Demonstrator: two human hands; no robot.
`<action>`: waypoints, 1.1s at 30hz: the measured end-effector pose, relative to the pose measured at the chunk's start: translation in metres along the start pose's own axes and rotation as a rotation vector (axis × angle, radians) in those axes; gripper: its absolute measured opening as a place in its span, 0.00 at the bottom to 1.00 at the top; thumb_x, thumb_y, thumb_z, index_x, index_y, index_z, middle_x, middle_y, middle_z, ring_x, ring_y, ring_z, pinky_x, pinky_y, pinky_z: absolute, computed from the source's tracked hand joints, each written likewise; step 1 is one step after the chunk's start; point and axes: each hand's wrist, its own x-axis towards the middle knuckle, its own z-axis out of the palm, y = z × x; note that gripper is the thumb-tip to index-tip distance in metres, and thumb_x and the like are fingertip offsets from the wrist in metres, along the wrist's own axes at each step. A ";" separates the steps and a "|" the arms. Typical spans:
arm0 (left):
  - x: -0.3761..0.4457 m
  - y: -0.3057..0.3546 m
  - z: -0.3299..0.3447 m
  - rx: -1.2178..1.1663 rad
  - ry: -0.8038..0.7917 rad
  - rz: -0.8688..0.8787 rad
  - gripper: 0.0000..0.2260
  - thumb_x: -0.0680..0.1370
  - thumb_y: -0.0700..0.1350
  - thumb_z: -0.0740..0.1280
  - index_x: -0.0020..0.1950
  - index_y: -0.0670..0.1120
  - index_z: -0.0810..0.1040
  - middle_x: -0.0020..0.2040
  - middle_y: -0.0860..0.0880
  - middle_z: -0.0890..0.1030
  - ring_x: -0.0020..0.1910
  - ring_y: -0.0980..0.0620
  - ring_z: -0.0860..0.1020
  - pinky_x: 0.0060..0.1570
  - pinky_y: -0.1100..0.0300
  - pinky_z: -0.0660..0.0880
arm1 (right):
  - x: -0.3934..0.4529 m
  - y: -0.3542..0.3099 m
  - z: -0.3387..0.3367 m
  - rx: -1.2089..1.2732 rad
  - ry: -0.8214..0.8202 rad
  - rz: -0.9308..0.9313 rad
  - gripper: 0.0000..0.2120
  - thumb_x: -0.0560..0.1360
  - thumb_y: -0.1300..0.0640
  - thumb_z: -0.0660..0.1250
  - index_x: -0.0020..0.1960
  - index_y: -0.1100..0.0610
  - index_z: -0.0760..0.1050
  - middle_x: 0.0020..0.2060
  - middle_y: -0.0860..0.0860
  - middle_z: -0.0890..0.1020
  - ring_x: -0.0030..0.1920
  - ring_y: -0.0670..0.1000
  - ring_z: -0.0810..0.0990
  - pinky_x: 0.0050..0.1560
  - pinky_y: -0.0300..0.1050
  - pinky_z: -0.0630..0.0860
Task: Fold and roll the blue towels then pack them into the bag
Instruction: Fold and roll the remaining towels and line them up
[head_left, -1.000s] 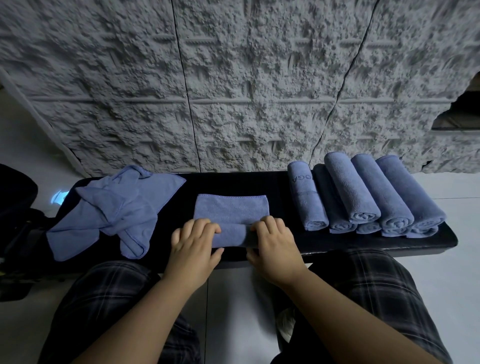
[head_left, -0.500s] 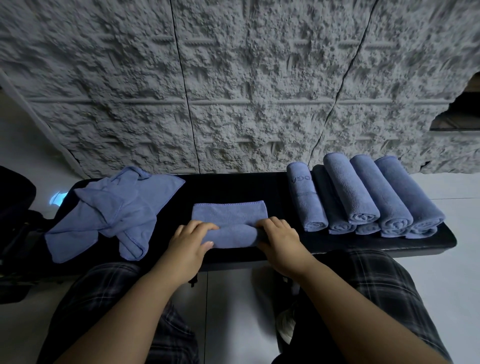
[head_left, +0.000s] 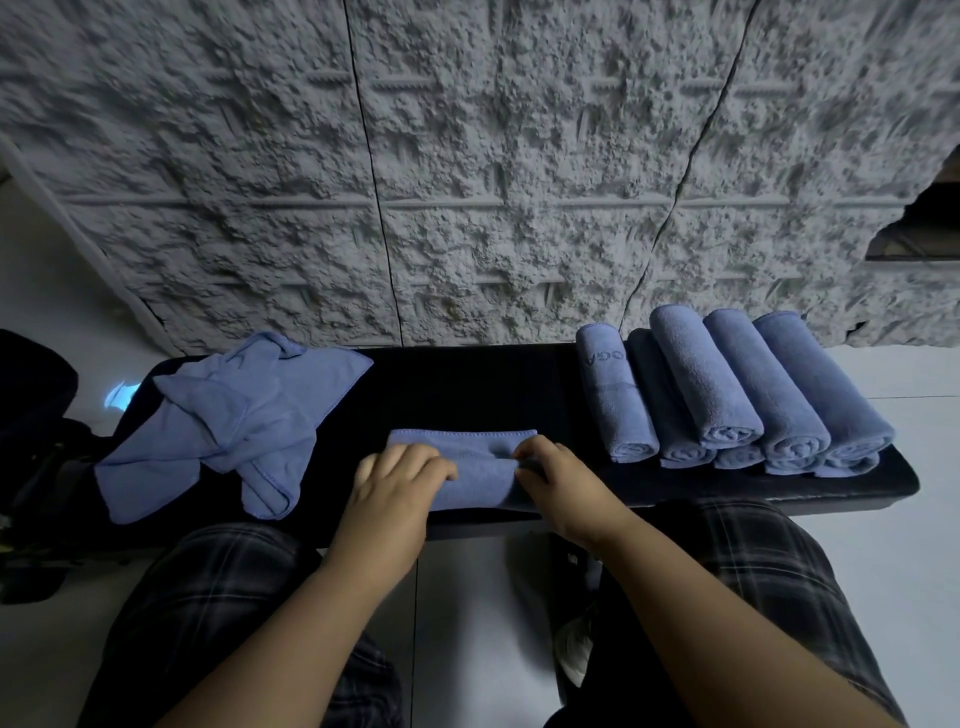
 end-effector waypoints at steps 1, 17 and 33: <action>-0.001 0.005 0.000 0.012 0.018 0.021 0.31 0.56 0.28 0.73 0.52 0.53 0.72 0.46 0.55 0.76 0.48 0.53 0.70 0.49 0.58 0.69 | 0.001 0.001 0.002 -0.016 0.024 0.008 0.09 0.80 0.52 0.56 0.58 0.49 0.70 0.54 0.52 0.72 0.53 0.53 0.74 0.54 0.49 0.73; 0.016 0.002 0.021 0.238 -0.020 0.020 0.31 0.63 0.42 0.79 0.64 0.53 0.73 0.54 0.49 0.80 0.53 0.45 0.79 0.58 0.42 0.72 | 0.005 0.012 0.023 -0.477 0.244 -0.253 0.28 0.72 0.53 0.69 0.69 0.56 0.66 0.64 0.55 0.70 0.59 0.58 0.72 0.60 0.52 0.70; -0.001 0.003 0.015 0.119 0.013 0.093 0.25 0.68 0.41 0.74 0.63 0.50 0.71 0.62 0.51 0.76 0.61 0.50 0.73 0.65 0.51 0.60 | 0.002 0.001 0.000 -0.004 -0.085 -0.013 0.15 0.79 0.50 0.61 0.63 0.54 0.66 0.57 0.54 0.70 0.59 0.54 0.70 0.61 0.50 0.69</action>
